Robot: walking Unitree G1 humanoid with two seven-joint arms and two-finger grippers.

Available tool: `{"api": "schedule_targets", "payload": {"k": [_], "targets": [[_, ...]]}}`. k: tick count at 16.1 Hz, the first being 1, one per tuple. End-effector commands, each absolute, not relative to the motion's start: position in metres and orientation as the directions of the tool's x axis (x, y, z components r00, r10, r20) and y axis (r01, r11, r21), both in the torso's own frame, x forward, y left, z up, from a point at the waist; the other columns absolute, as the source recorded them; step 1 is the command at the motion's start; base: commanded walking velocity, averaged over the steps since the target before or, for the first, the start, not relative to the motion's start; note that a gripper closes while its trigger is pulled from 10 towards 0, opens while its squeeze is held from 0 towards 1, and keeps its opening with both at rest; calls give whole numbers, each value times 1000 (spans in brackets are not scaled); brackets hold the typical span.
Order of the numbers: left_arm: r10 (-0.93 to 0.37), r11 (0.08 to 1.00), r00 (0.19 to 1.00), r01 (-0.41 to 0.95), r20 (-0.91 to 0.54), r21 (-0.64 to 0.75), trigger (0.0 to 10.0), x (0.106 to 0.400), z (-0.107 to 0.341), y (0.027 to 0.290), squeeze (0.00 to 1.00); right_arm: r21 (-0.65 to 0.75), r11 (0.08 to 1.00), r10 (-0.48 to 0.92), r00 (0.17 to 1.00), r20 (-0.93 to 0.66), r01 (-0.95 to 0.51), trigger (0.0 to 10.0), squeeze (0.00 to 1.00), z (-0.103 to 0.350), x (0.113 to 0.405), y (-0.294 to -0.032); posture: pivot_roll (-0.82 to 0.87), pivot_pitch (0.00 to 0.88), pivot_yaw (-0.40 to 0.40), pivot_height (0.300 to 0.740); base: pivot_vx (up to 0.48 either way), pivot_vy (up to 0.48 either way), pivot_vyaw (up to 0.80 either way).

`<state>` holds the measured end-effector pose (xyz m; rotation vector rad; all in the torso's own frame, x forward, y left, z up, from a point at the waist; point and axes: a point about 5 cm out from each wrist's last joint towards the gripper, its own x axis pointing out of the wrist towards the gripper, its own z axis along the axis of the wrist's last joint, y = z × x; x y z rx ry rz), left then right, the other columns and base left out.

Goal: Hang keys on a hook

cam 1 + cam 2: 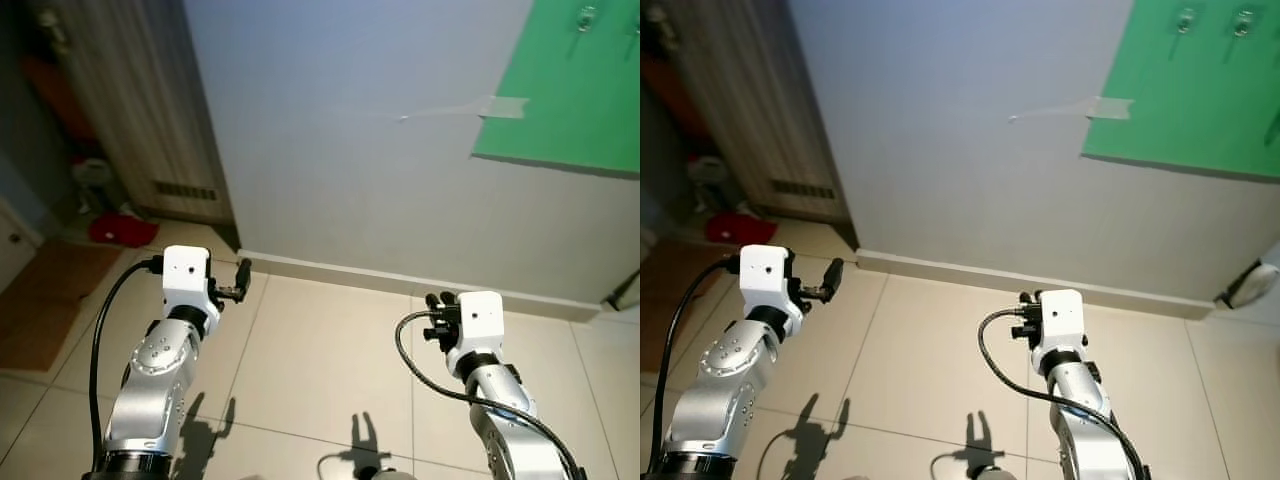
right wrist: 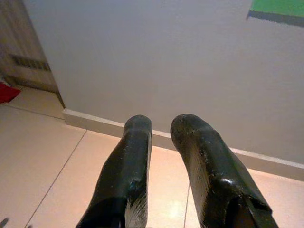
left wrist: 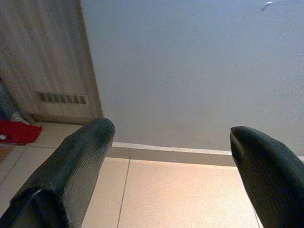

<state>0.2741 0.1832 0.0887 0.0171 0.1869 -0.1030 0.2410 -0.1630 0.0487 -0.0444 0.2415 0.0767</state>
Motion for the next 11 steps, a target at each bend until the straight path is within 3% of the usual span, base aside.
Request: {"api": "schedule_targets", "payload": {"k": [1,8,11], "targets": [[-111,993,976,117,-187,21,10000,277,89,183,0,-27,997,58,967,-250,-67,10000,0,47,239,-165,21,0,36,740,0,0,-681],[-139,989,975,146,-171,25,10000,281,91,179,0,-47,998,34,970,-240,-47,10000,0,46,239,-165,16,0,44,740,0,0,-665],[-181,982,969,187,-165,22,10000,282,92,175,0,-62,996,46,965,-256,-64,10000,0,44,238,-163,13,0,46,740,0,0,0]]}}
